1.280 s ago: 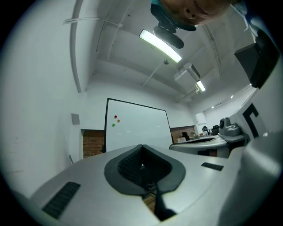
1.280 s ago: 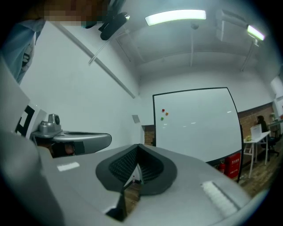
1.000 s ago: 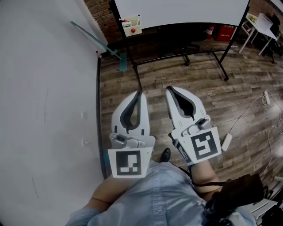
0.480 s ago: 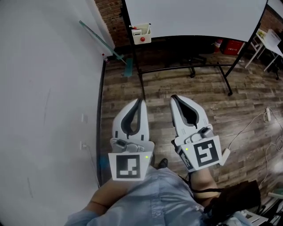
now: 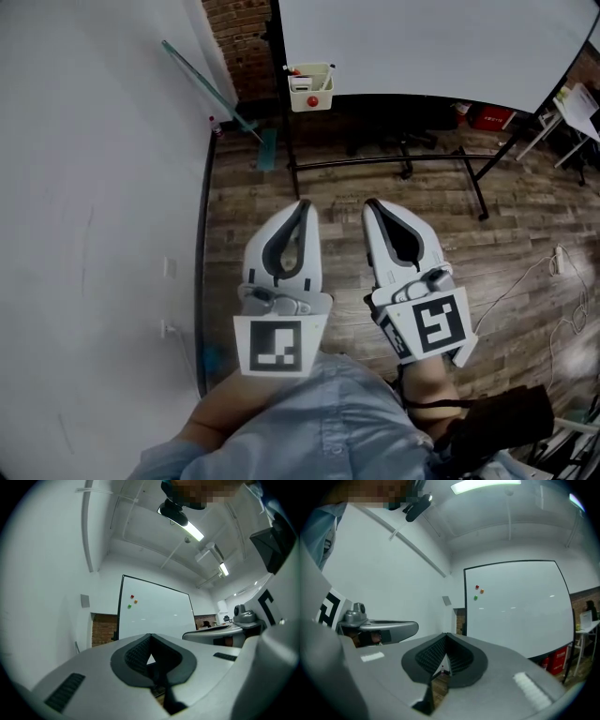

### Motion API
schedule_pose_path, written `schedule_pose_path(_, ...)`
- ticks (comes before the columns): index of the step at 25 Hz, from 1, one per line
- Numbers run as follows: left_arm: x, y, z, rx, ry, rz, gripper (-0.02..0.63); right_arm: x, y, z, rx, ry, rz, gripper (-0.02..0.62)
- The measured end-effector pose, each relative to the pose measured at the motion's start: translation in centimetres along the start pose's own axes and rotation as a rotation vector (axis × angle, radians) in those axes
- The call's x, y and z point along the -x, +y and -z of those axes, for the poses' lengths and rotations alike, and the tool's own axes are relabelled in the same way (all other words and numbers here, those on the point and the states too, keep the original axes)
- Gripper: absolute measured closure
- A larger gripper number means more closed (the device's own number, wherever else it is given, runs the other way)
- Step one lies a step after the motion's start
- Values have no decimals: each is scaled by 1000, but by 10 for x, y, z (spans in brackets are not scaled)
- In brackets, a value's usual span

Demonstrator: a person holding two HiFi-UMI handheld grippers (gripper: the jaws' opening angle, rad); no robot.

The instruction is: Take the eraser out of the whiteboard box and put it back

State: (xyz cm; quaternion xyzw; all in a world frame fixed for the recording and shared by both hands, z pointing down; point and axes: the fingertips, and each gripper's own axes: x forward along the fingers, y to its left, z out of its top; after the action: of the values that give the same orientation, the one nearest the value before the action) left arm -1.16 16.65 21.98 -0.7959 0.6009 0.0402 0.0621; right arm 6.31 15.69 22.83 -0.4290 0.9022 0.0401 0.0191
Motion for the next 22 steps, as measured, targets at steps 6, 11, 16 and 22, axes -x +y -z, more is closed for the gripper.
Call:
schedule_pose_path(6, -35, 38, -3, 21, -25, 13, 601, -53, -5, -9, 22, -6, 11, 594)
schedule_pose_path(11, -52, 64, 2, 34, -36, 28, 601, -87, -3, -8, 39, -6, 18, 594)
schedule_pose_path(16, -67, 74, 8, 48, -30, 44, 601, -103, -8, -6, 39, 5, 31, 594)
schedule_pose_path(22, -88, 77, 23, 50, 16, 70, 601, -116, -29, -3, 30, 10, 72, 594)
